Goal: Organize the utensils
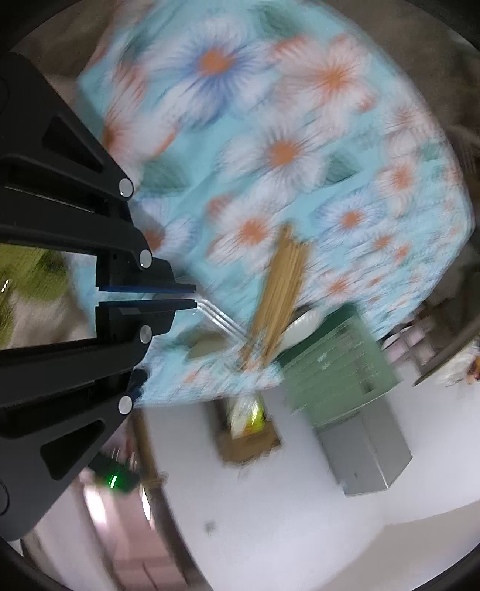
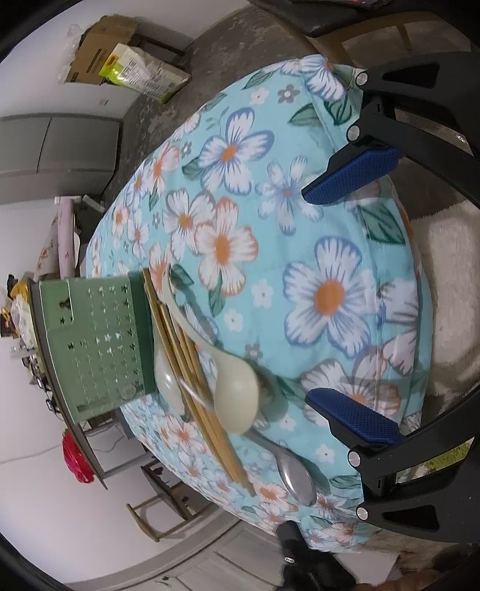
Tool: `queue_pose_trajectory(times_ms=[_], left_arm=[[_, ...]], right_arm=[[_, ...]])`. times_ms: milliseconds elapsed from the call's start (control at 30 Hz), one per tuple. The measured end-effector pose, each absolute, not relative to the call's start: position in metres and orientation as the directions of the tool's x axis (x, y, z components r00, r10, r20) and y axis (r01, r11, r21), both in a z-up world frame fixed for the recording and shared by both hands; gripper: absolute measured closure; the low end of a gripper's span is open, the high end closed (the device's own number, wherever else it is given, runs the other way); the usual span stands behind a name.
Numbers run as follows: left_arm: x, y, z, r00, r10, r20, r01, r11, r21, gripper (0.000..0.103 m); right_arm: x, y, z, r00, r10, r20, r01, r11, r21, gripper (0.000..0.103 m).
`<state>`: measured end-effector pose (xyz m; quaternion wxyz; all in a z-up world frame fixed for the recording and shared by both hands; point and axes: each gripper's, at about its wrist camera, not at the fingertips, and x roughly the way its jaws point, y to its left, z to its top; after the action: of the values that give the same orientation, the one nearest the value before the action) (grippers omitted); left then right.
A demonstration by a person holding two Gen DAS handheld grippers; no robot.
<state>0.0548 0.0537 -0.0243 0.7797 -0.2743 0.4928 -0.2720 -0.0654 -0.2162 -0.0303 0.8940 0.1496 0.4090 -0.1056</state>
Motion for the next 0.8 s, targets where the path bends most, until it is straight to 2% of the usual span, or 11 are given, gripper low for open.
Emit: queue_pose_trajectory(times_ms=[100, 300, 467, 600, 800], left_arm=[[0.052, 0.056, -0.015, 0.435, -0.605, -0.667, 0.185, 0.785, -0.592, 0.101], [0.04, 0.048, -0.008, 0.434, -0.602, -0.671, 0.24, 0.795, -0.557, 0.089], [0.03, 0.04, -0.019, 0.334, -0.672, -0.661, 0.28, 0.74, -0.611, 0.083], [0.027, 0.035, -0.028, 0.261, -0.739, -0.621, 0.27, 0.673, -0.688, 0.073], [0.039, 0.028, -0.055, 0.212, -0.76, -0.614, 0.146, 0.646, -0.749, 0.073]], right_arm=[[-0.065, -0.209, -0.029, 0.647, -0.07, -0.76, 0.292, 0.943, 0.162, 0.006], [-0.062, -0.208, -0.033, 0.637, -0.067, -0.768, 0.29, 0.944, 0.159, 0.006], [-0.06, -0.209, -0.036, 0.63, -0.063, -0.774, 0.296, 0.941, 0.164, 0.006], [-0.059, -0.209, -0.038, 0.629, -0.062, -0.775, 0.297, 0.94, 0.166, 0.006], [-0.059, -0.21, -0.039, 0.632, -0.06, -0.773, 0.295, 0.941, 0.168, 0.006]])
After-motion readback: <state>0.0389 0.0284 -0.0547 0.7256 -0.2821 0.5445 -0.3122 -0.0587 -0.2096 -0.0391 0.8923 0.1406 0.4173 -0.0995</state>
